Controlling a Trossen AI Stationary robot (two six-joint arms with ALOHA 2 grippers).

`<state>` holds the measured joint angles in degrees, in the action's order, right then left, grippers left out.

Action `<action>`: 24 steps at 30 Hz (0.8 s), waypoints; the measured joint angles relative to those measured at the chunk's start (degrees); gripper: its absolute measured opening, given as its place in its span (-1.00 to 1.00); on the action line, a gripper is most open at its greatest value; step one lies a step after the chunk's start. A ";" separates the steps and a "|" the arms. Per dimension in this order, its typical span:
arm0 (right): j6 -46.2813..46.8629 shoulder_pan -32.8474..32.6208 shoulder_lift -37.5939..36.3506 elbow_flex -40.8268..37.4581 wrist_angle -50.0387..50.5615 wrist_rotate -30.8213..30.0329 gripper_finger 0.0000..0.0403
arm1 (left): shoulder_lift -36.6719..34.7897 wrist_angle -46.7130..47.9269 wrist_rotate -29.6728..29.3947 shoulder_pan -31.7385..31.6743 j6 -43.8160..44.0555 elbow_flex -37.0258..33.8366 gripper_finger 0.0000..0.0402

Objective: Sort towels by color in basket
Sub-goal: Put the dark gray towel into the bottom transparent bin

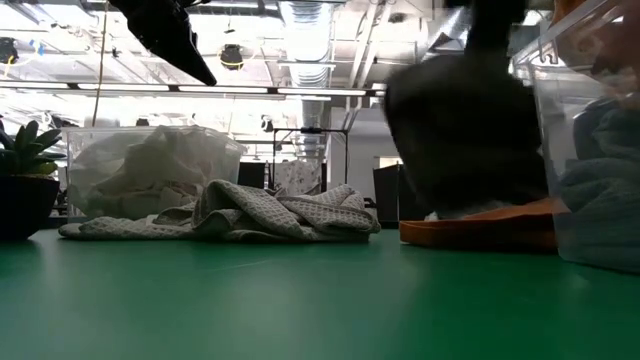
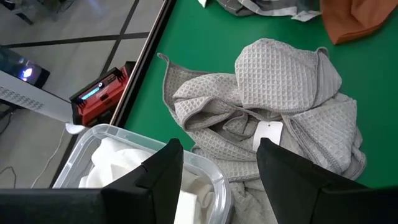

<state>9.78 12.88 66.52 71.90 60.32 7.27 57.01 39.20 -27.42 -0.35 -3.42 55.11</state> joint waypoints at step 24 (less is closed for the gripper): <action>41.34 -52.41 -9.51 4.94 4.59 -14.71 -0.83 | 0.00 2.10 0.00 0.00 1.09 0.00 -0.02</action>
<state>51.12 -39.53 57.01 76.84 64.91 -7.44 57.01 41.30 -27.42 -0.35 -2.33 55.11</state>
